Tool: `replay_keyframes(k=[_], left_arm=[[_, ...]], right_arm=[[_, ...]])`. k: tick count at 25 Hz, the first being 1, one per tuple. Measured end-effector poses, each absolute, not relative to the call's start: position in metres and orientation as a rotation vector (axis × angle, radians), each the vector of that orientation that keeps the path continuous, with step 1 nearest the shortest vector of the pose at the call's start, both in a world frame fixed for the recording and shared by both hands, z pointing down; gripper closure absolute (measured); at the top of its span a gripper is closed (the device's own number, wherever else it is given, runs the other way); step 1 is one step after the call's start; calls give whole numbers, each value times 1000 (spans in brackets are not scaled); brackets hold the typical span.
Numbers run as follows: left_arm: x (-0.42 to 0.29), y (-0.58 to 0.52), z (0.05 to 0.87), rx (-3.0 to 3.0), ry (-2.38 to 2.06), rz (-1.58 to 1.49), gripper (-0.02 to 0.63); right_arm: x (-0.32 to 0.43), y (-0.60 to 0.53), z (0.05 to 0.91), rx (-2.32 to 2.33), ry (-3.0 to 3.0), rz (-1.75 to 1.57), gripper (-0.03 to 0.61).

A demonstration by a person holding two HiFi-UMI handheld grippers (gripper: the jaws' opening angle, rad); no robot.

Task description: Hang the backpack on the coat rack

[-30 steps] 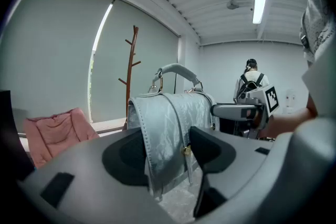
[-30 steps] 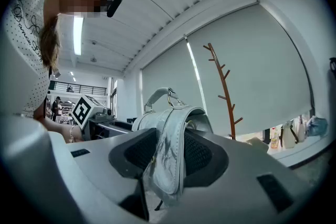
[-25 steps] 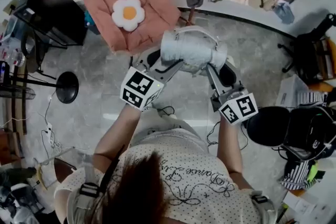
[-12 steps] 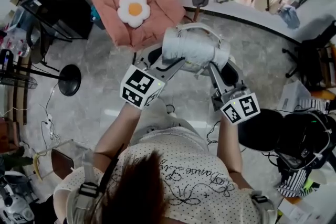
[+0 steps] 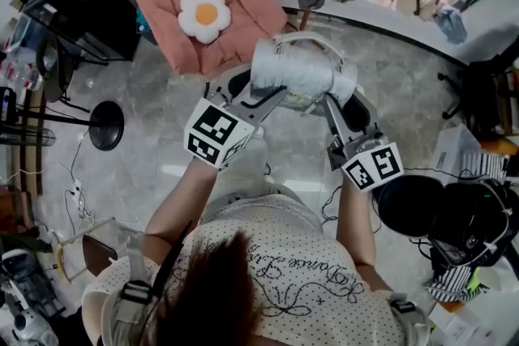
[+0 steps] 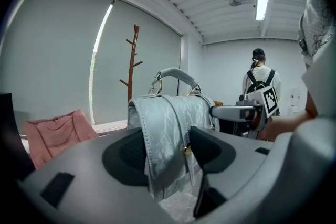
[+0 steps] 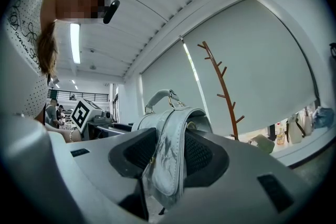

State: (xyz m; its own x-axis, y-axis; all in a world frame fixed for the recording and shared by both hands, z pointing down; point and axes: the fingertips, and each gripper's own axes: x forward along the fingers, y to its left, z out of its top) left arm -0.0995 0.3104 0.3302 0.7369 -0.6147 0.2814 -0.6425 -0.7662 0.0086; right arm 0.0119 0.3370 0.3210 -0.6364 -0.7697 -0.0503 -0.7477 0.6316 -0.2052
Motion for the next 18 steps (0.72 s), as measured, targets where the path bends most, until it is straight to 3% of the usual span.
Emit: replay_keyframes(k=[18], left_arm=[[-102,85,319,2883,-809,423,371]], right_arm=[[4,127,307,-1475,2627,-300,413]])
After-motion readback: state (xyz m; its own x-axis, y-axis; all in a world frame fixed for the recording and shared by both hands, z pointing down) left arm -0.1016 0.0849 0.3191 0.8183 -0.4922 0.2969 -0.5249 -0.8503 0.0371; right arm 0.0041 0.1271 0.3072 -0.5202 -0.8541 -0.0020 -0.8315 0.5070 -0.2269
